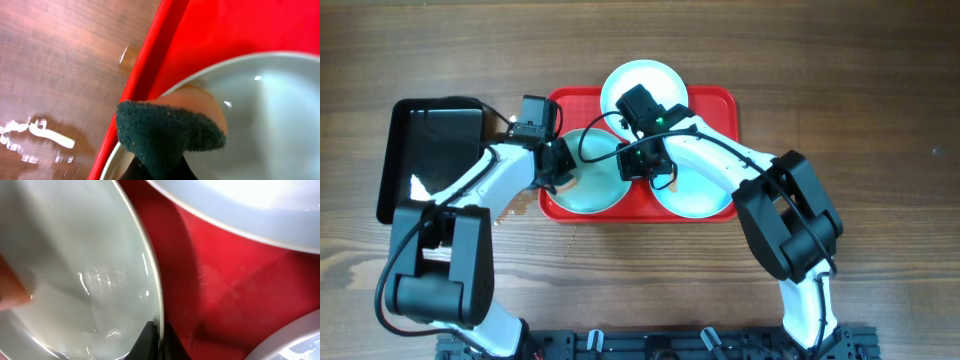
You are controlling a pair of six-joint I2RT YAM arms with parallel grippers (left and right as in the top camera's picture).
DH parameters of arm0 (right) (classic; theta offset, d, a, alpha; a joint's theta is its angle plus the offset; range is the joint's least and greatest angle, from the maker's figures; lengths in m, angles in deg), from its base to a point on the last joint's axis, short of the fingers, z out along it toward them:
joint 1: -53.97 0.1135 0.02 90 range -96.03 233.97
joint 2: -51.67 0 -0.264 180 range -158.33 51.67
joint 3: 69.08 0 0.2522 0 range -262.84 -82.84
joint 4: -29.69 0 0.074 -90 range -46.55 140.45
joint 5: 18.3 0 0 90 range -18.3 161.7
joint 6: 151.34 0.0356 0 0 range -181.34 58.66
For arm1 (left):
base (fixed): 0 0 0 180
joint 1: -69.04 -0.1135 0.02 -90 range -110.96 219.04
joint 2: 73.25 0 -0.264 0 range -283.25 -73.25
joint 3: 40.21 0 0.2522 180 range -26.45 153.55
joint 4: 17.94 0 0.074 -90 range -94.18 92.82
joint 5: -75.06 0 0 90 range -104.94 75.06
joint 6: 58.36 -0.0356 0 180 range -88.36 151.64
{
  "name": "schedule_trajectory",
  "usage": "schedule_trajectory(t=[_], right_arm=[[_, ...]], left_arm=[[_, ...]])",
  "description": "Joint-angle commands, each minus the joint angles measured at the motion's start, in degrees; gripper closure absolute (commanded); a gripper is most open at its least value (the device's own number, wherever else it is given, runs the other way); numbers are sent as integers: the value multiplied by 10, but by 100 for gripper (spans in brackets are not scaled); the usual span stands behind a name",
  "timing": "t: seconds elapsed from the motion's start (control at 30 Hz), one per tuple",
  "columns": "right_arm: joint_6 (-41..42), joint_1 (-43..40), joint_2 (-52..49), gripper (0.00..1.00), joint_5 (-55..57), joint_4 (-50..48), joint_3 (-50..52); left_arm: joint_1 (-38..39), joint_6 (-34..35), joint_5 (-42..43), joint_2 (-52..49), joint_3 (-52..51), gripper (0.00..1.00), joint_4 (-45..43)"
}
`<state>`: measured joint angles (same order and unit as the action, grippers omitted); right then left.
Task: Clean dirty plates on tray and stack at the side
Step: 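Keep wiping the plate surface in circles with the held sponge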
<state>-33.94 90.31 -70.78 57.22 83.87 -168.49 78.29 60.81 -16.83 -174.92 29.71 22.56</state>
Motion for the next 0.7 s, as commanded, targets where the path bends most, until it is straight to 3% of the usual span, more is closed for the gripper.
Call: schedule_trajectory(t=[0.0, 0.27, 0.53, 0.67], right_arm=[[-15, 3, -8, 96, 11, 10, 10], [-13, 3, -8, 96, 11, 5, 10], [-13, 5, -8, 96, 11, 4, 10], [-5, 5, -8, 96, 11, 3, 10]], left_arm=[[-3, -18, -40, -19, -9, 96, -39], [3, -17, -18, -23, -9, 96, -103], [8, -17, 189, -23, -9, 96, -101], [24, -17, 218, -23, -9, 96, -75]])
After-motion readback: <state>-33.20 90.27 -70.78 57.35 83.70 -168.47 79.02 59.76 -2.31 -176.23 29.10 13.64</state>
